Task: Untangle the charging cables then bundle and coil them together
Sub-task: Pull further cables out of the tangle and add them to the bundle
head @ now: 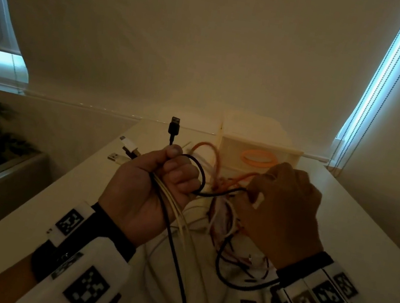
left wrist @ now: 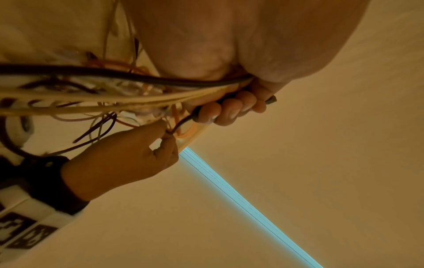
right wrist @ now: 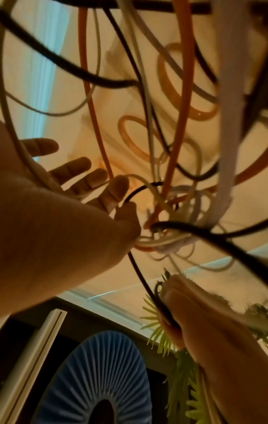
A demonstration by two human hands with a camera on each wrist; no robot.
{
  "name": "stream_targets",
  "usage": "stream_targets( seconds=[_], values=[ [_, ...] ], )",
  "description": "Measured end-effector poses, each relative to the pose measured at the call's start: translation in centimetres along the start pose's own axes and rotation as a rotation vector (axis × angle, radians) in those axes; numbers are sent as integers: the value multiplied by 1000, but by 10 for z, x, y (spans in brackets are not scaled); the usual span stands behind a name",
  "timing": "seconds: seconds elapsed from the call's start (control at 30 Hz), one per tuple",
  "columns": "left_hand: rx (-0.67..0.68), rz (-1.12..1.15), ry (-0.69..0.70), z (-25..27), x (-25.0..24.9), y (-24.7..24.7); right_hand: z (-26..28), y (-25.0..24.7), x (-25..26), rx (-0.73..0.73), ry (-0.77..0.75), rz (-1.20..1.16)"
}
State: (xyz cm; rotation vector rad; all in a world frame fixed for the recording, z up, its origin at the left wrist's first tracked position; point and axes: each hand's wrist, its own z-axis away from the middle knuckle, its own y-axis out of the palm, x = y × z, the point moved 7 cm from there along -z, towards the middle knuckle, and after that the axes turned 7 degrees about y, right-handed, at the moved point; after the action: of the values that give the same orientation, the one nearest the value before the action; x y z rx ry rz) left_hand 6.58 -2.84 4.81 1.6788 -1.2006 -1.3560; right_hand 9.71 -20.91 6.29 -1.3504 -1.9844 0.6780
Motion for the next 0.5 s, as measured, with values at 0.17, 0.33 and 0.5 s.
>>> stream_targets(
  seconds=[0.17,0.33,0.5],
  values=[
    [-34,-30,75,-3,-22,-5,-12,3,-40,-31,149,88],
    [-58,-46,98,-6,-31,-10,-12,5,-64,-49,113,62],
    [-89,-91,99,-6,-22,-13,-3,-11,-30,-84,-51,20]
  ],
)
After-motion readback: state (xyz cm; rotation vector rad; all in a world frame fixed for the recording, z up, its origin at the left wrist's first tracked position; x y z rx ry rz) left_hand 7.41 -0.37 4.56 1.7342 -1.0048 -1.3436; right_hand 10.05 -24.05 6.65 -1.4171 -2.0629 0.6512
